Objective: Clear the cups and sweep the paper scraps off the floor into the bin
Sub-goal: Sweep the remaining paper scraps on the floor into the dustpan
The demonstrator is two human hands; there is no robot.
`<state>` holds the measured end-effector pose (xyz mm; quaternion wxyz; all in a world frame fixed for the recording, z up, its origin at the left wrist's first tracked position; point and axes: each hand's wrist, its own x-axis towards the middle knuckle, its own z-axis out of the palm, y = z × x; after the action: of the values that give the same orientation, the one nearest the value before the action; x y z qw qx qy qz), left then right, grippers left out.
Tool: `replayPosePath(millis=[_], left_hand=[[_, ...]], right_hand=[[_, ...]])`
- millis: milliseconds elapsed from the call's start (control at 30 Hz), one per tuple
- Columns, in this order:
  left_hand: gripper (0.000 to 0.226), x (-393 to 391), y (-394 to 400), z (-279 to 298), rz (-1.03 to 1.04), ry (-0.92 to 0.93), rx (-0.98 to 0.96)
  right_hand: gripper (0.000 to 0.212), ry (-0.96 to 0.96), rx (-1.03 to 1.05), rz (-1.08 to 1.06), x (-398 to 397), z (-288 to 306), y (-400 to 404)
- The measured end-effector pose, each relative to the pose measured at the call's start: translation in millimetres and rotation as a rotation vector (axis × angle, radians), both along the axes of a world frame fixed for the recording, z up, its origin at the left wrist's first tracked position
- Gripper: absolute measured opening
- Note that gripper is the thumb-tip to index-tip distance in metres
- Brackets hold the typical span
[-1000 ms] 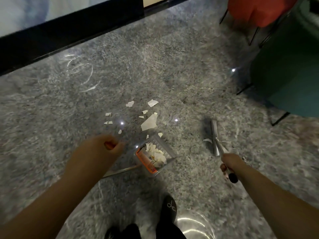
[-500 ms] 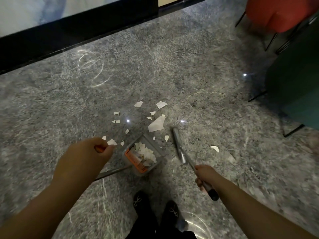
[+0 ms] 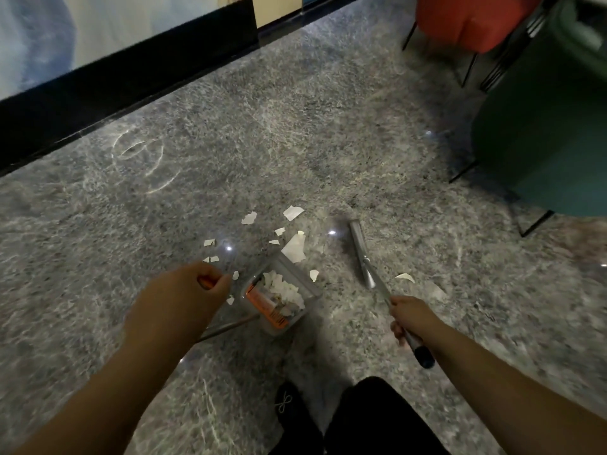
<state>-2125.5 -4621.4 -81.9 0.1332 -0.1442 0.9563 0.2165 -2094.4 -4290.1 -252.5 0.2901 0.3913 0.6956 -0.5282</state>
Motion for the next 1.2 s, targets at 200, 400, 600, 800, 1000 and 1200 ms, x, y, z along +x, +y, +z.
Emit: replayPosePath(millis=[200, 400, 600, 800, 1000, 1200], left_hand=[[0.023, -34.2, 40.8, -3.2, -0.066, -0.009, 0.058], [0.017, -67.8, 96.0, -7.7, -0.055, 0.030, 0.049], [0.021, -85.2, 136.8, -8.9, 0.062, 0.023, 0.044], [0.025, -87.5, 147.9, -3.2, 0.221, 0.035, 0.051], [0.024, -72.9, 120.4, 9.0, 0.414, 0.058, 0.047], [0.024, -53.2, 71.1, 17.0, 0.556, 0.078, -0.015]], right_hand=[[0.018, -0.032, 0.074, -0.122, -7.2, -4.6, 68.0], [0.018, -0.120, 0.090, -0.149, -24.4, -24.2, 146.4], [0.015, -0.178, 0.076, 0.011, -55.3, -35.1, 165.3], [0.024, -0.234, -0.043, 0.145, -94.4, -19.0, 141.7], [0.026, -0.189, -0.195, 0.361, -134.6, 2.9, 88.4], [0.030, -0.164, -0.203, 0.568, -176.2, -0.8, 17.6]])
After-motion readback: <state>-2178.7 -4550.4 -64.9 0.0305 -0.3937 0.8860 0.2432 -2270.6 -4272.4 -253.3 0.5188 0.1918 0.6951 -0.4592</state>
